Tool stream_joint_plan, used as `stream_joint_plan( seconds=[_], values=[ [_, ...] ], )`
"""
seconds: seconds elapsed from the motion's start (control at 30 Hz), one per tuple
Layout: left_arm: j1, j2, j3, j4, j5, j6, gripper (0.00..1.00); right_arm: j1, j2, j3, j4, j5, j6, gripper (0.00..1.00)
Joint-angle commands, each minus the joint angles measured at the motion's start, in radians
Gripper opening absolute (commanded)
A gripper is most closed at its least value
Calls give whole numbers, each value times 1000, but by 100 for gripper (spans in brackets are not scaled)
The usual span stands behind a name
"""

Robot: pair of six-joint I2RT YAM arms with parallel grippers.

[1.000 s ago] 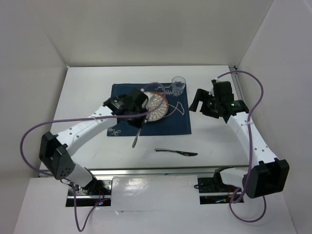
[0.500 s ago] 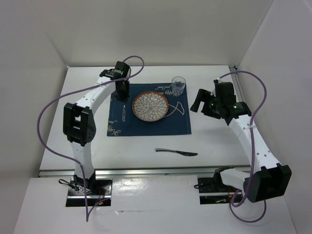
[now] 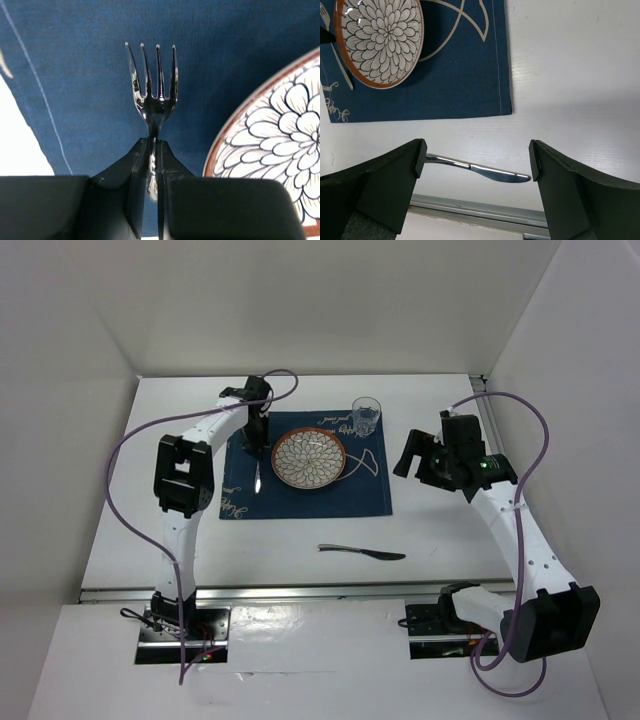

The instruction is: Set the dinner table for one person

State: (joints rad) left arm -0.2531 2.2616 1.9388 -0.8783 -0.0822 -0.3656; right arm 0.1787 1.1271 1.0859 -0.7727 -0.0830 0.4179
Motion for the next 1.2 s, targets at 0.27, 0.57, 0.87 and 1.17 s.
stream_joint_plan(
  seconds=[0.27, 0.57, 0.87, 1.17],
  values=[
    [-3, 27, 38, -42, -42, -10, 45, -2, -20, -3, -10, 22, -7, 97],
    [-3, -140, 68, -65, -51, -22, 70, 100, -44, -73, -4, 38, 50, 94],
    [-49, -483, -29, -88, -108, -22, 71, 556, 43, -222, 111, 72, 388, 92],
    [-106, -657, -273, -42, -64, -42, 71, 757, 175, -294, 224, 127, 783, 70]
  ],
)
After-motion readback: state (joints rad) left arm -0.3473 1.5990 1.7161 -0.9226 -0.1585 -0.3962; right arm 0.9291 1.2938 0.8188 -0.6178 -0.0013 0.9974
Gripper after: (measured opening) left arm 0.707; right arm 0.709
